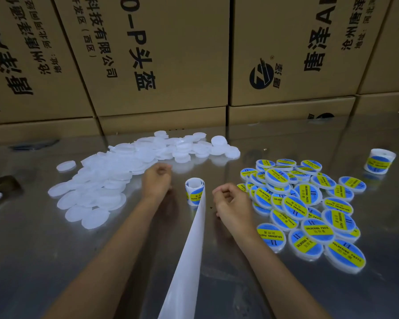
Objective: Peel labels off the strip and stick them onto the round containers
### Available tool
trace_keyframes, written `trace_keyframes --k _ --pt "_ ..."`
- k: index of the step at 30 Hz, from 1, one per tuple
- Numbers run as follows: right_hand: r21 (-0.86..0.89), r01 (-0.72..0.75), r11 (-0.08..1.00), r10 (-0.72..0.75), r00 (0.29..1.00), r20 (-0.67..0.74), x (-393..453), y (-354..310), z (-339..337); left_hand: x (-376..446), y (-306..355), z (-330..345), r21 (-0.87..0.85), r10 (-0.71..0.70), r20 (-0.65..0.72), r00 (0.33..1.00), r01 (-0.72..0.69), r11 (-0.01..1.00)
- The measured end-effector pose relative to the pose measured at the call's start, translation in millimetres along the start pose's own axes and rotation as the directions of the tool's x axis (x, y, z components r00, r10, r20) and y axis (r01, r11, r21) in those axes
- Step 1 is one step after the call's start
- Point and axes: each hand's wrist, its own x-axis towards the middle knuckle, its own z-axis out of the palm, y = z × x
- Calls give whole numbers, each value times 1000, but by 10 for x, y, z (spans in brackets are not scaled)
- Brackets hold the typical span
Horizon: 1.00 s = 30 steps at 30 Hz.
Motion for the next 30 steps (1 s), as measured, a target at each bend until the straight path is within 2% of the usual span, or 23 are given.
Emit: trace_keyframes --k 2,4,10,15,18,25,30 --pt "3 -1 1000 1 1000 -28 56 18 23 232 39 66 137 76 8 997 -76 988" --pt "5 -8 1000 8 999 -52 113 35 48 449 65 168 203 90 8 996 -90 975" --pt "-18 -20 1000 19 998 -51 217 85 77 918 19 477 189 -138 -9 990 137 972" --pt "-12 -30 999 30 999 -35 250 90 53 992 25 527 -70 -282 -49 958 279 958" --pt "4 -36 999 36 999 -22 256 91 37 881 24 460 -182 -298 -30 954 288 940" --pt "68 -47 997 47 999 8 246 81 25 261 241 69 -320 -105 148 983 148 936" --pt "70 -40 997 39 999 11 238 82 13 -219 529 -217 -511 -19 217 976 130 849"
